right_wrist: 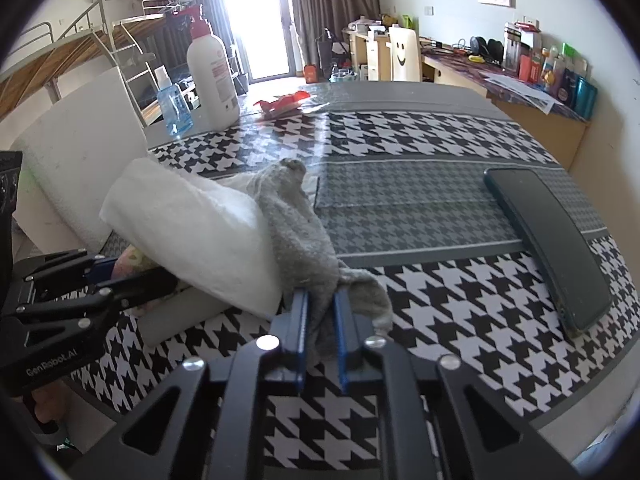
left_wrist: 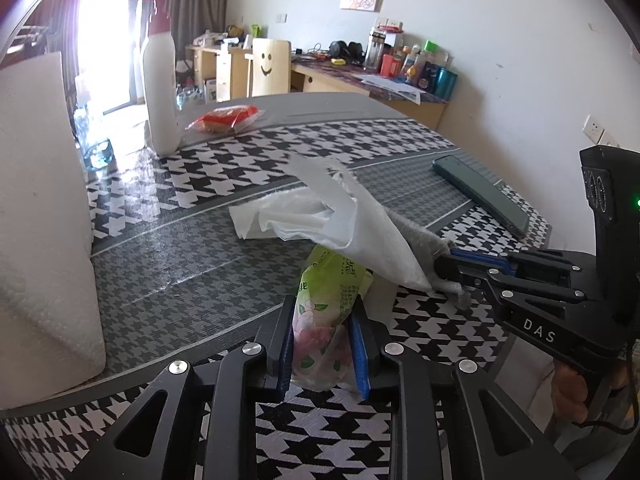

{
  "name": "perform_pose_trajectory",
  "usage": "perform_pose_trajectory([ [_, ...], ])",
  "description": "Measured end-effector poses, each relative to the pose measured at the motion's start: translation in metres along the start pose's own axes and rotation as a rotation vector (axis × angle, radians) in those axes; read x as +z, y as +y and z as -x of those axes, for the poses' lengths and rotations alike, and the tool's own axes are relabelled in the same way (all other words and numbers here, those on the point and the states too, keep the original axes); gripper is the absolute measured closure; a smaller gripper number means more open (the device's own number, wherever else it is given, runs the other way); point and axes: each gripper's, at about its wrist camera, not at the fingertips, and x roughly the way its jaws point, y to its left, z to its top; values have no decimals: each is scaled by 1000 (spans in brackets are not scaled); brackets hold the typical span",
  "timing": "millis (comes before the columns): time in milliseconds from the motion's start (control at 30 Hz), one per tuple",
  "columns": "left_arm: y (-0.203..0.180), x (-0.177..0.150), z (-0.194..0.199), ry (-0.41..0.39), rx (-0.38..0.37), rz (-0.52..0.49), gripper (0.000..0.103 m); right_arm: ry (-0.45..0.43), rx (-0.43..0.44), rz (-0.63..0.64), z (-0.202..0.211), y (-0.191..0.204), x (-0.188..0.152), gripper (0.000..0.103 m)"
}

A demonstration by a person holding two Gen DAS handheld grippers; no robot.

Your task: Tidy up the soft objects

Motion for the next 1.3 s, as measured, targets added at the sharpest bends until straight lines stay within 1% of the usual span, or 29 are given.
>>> perform_pose_trajectory([
  [67,-1,-1,4,-7,-1,-3,77,-5,7,-6,4,-1,-1,94],
  [167,-4,-4,10,-9,-10,-14,78,-9,29,-19,9,-3,-2,95],
  [267,-9,-8,17,-22,-15,-23,78,6,49,-28,12,-3,-5,95],
  [433,-13,-12,32,-50,-4,-29,78,-2,83,-31,25,1,-11,97],
  [567,-15,-14,45,-75,-6,-36,78,-35,97,-42,39,4,-11,98],
  [933,-15,-17,81,-150,24,-35,78,-120,138,-63,75,14,-9,99],
  [1300,-8,-18,105,-201,55,-18,78,-181,168,-60,95,21,-1,99],
])
